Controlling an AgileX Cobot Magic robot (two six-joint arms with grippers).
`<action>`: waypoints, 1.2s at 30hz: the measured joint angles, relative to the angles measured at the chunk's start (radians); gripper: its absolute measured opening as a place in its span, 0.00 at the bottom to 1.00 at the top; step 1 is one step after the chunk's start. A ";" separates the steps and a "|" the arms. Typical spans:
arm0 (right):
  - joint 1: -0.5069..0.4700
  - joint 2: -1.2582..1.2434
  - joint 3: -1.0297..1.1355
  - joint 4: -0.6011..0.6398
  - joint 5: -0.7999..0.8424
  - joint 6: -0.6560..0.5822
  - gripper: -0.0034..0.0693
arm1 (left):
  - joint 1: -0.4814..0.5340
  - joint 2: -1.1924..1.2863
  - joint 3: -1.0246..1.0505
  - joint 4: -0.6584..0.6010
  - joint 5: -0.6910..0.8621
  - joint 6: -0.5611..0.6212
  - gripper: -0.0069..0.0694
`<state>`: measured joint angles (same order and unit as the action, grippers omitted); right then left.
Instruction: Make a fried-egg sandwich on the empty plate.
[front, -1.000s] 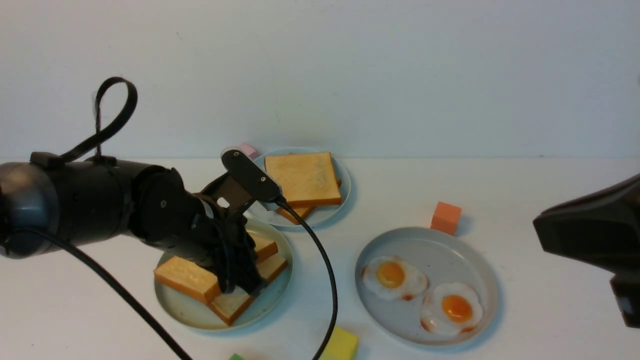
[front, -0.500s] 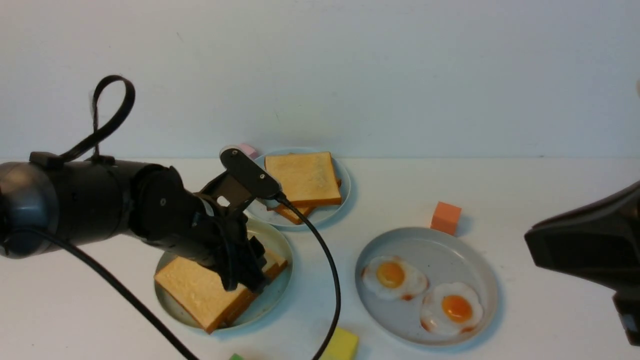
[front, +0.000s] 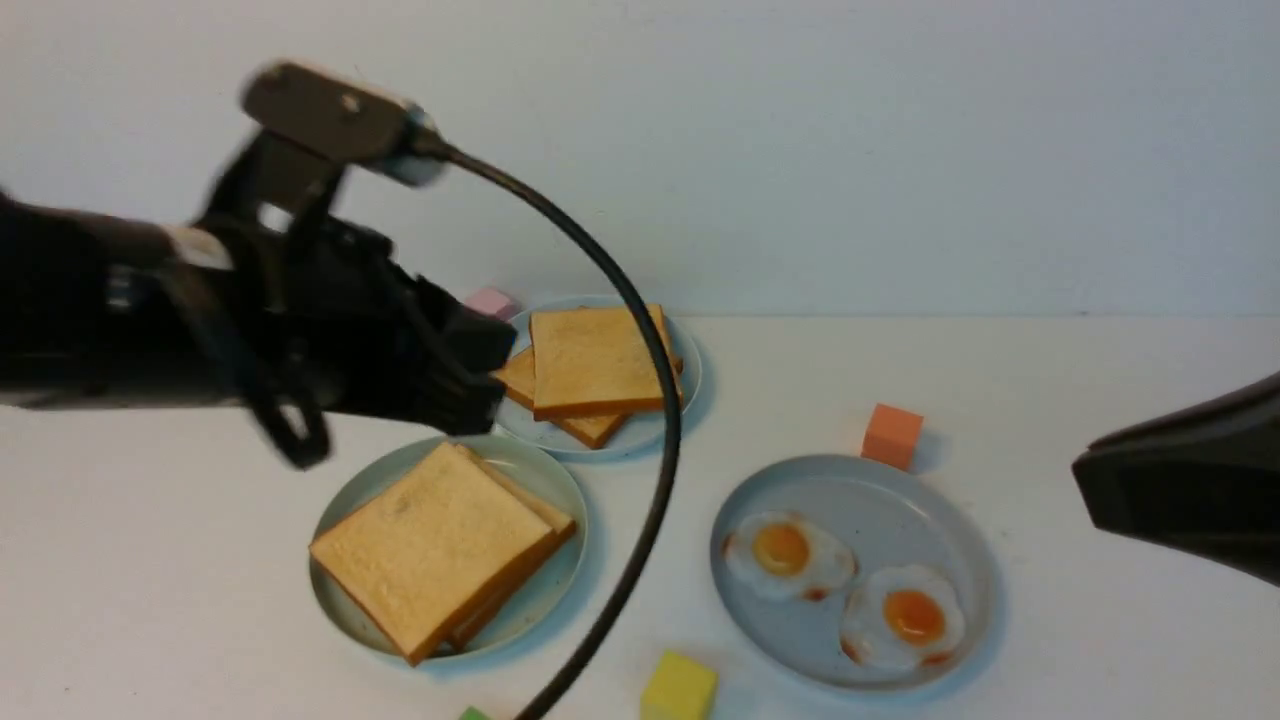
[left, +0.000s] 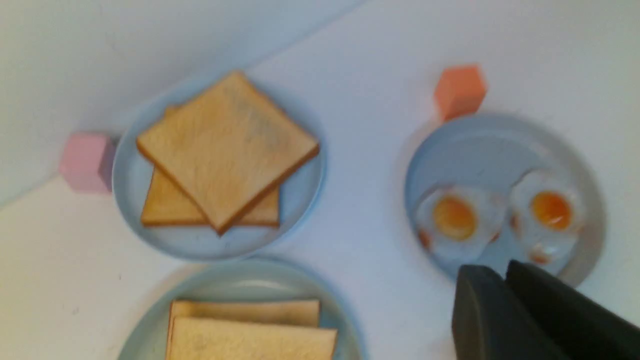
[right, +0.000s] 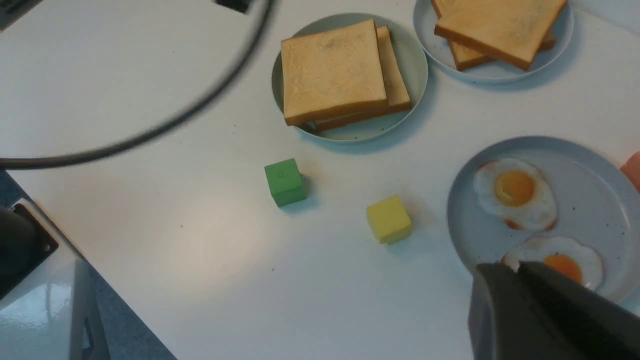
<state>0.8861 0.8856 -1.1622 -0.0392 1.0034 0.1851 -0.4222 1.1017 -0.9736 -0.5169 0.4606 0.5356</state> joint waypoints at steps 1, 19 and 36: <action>0.000 -0.015 0.000 0.000 0.003 0.000 0.15 | 0.000 -0.077 0.015 -0.014 0.010 0.000 0.07; 0.000 -0.098 0.012 0.075 0.063 0.019 0.05 | 0.000 -0.928 0.670 -0.168 -0.193 0.000 0.07; -0.060 -0.106 0.012 0.092 0.071 0.019 0.05 | 0.000 -0.934 0.786 -0.170 -0.203 0.000 0.07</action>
<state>0.8261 0.7793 -1.1500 0.0528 1.0747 0.2039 -0.4222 0.1672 -0.1872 -0.6873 0.2576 0.5357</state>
